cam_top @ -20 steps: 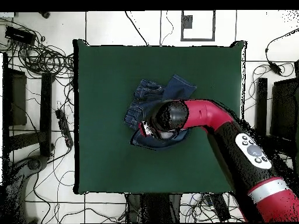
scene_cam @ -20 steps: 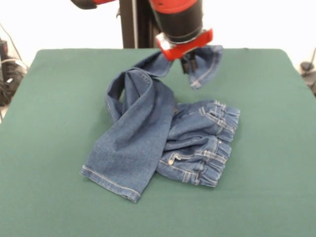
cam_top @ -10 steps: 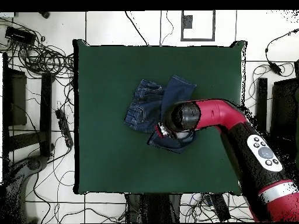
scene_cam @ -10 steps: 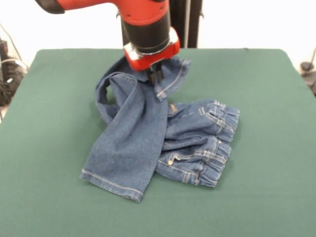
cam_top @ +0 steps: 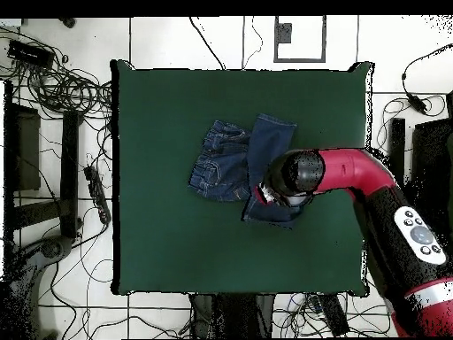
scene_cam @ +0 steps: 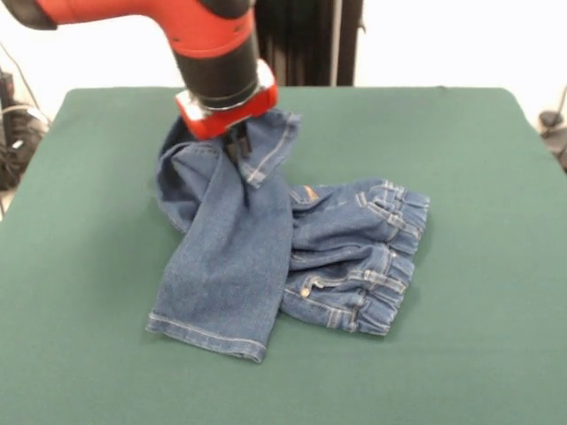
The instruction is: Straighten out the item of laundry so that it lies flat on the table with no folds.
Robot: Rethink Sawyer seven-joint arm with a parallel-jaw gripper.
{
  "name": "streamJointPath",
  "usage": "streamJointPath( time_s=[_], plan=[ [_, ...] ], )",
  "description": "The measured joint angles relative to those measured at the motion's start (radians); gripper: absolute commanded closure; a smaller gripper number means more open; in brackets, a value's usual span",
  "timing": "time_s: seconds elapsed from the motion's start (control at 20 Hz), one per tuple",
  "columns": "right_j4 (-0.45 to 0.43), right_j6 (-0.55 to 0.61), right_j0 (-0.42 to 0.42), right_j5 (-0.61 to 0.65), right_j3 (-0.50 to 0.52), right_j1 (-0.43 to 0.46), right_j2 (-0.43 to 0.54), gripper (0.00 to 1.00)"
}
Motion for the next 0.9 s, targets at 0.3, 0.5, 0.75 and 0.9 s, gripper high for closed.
streamJointPath(
  time_s=[0.3, 0.5, 0.75, 0.9],
  plan=[
    [0.0, -0.108, -0.075, 0.019, -0.028, -0.01, 0.017, 1.0],
    [-0.002, -0.162, -0.114, 0.019, -0.046, -0.01, 0.018, 1.0],
    [-0.005, -0.243, -0.166, 0.019, -0.087, -0.007, 0.021, 1.0],
    [-0.007, -0.281, -0.177, 0.019, -0.112, -0.006, 0.021, 1.0]
  ],
)
